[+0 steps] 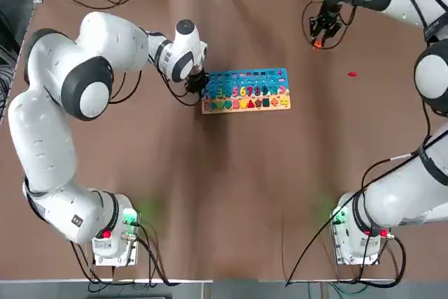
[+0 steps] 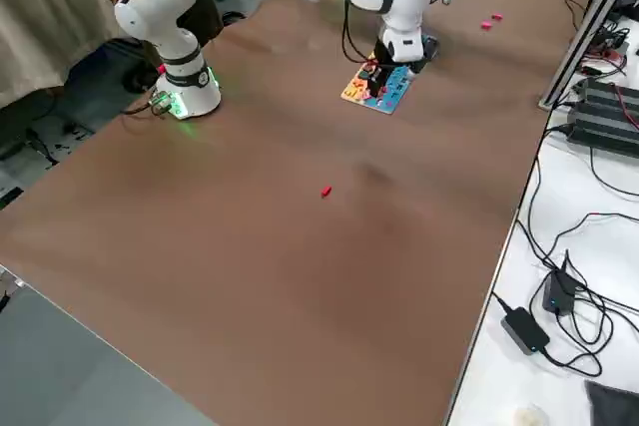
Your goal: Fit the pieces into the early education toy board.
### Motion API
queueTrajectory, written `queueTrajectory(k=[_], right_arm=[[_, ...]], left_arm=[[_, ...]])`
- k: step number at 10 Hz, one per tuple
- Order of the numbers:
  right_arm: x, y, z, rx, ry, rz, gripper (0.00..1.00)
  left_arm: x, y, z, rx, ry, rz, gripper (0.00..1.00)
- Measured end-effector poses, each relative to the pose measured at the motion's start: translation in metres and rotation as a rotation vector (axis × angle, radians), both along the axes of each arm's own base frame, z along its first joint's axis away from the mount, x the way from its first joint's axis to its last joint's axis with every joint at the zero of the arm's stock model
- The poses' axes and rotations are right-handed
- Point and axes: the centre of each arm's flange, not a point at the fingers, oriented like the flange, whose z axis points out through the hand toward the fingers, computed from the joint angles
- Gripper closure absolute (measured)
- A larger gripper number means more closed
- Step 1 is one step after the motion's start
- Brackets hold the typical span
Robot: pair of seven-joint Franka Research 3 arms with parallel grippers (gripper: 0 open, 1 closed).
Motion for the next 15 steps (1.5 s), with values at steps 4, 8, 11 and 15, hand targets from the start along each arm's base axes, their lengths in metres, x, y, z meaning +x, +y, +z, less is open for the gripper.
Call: queueTrajectory(k=[4, 8, 11, 15], right_arm=[[-0.019, 0.05, -0.007, 0.014, 0.039, -0.047, 0.59], [-0.032, 0.054, -0.022, 0.022, 0.101, -0.068, 0.59], [-0.043, 0.069, -0.032, 0.022, 0.109, -0.045, 0.59], [-0.055, 0.096, -0.045, 0.031, 0.057, -0.011, 0.59]], left_arm=[[-0.001, -0.026, 0.0, -0.01, -0.011, 0.043, 0.99], [0.003, -0.038, 0.0, -0.003, 0.0, 0.066, 0.99], [0.007, -0.038, 0.002, 0.007, 0.008, 0.061, 0.99], [0.048, 0.002, 0.044, 0.038, 0.032, -0.004, 0.99]])
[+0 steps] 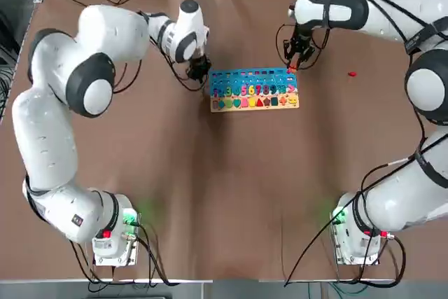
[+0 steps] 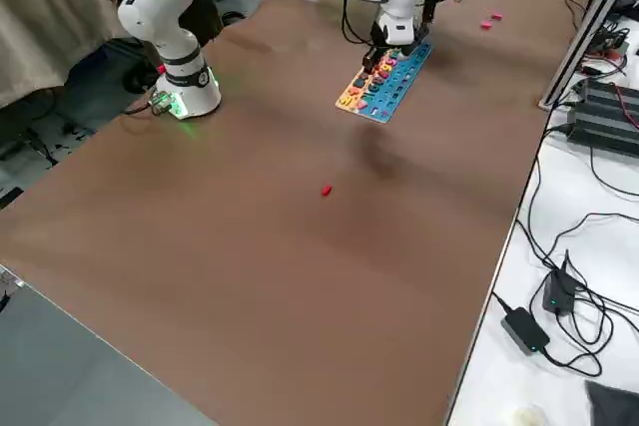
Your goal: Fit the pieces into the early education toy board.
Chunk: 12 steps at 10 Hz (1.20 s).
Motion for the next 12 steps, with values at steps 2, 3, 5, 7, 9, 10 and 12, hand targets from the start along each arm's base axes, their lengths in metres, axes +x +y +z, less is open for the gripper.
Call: queueTrajectory(k=[2, 3, 5, 7, 9, 10, 12], right_arm=[[-0.014, 0.006, -0.024, 0.006, -0.049, 0.003, 0.59], [-0.02, 0.009, -0.032, 0.007, -0.065, 0.008, 0.59], [-0.025, 0.015, -0.036, 0.011, -0.082, 0.014, 0.59], [-0.028, 0.021, -0.042, 0.015, -0.097, 0.021, 0.59], [-0.029, 0.021, -0.057, 0.017, -0.105, 0.017, 0.59], [-0.03, 0.02, -0.067, 0.018, -0.108, 0.014, 0.59], [-0.03, 0.018, -0.079, 0.019, -0.107, 0.02, 0.59]], left_arm=[[0.018, 0.029, 0.036, 0.0, -0.006, -0.054, 0.97], [0.028, 0.044, 0.05, -0.007, -0.019, -0.074, 0.96], [0.049, 0.076, 0.071, -0.022, -0.051, -0.108, 0.93], [0.074, 0.104, 0.088, -0.037, -0.089, -0.121, 0.9], [0.096, 0.135, 0.102, -0.042, -0.109, -0.145, 0.77], [0.105, 0.151, 0.107, -0.04, -0.102, -0.162, 0.74], [0.125, 0.17, 0.116, -0.04, -0.095, -0.201, 0.62]])
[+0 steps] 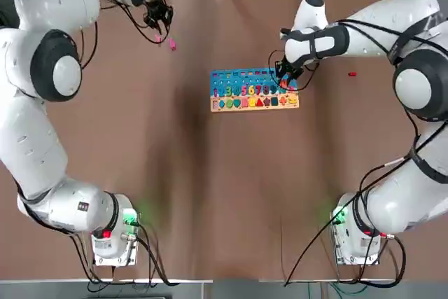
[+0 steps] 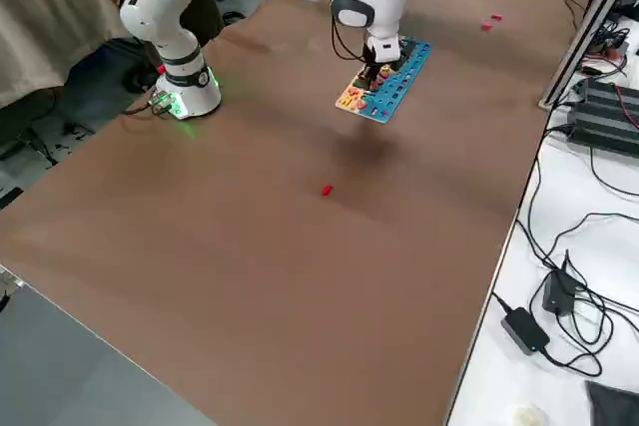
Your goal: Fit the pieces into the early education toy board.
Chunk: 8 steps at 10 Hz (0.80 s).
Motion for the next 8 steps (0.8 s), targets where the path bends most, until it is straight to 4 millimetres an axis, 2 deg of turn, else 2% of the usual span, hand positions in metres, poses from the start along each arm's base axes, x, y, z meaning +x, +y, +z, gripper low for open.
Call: queueTrajectory(k=[1, 3, 5, 7, 8], right_arm=[[0.0, -0.001, -0.004, 0.0, -0.001, 0.001, 0.59], [0.0, -0.002, -0.009, 0.0, -0.001, 0.006, 0.59], [0.001, -0.004, -0.013, 0.002, -0.003, 0.021, 0.59], [0.002, -0.007, -0.016, 0.002, -0.005, 0.027, 0.59], [0.002, -0.007, -0.018, 0.001, -0.005, 0.029, 0.59]], left_arm=[[0.01, 0.009, 0.003, -0.002, -0.004, -0.023, 0.53], [0.027, 0.023, -0.001, 0.0, -0.002, -0.067, 0.45], [0.043, 0.041, -0.016, 0.019, 0.026, -0.079, 0.44], [0.049, 0.044, -0.036, 0.023, 0.047, -0.092, 0.39], [0.05, 0.046, -0.044, 0.025, 0.057, -0.091, 0.43]])
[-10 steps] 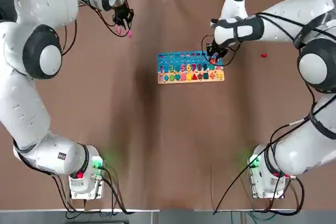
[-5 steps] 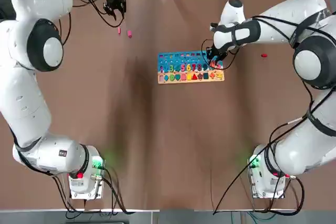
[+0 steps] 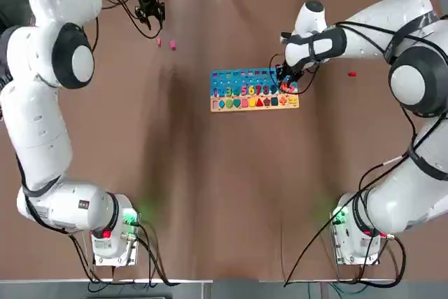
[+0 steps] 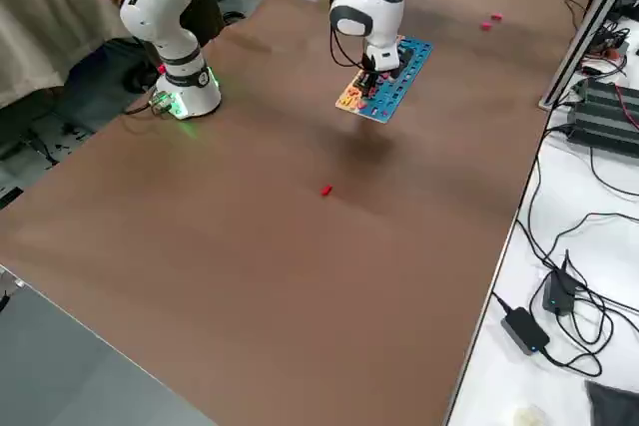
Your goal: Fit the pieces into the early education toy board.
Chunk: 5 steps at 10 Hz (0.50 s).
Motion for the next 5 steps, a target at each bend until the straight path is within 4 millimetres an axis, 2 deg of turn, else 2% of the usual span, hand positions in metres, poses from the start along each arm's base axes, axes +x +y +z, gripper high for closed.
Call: queueTrajectory(k=[3, 5], right_arm=[[0.0, 0.0, -0.009, 0.002, -0.005, 0.001, 0.59], [0.0, -0.001, -0.011, 0.002, -0.006, 0.002, 0.59]], left_arm=[[0.002, 0.01, -0.03, 0.013, 0.035, -0.024, 0.43], [0.007, 0.018, -0.037, 0.02, 0.036, -0.028, 0.43]])
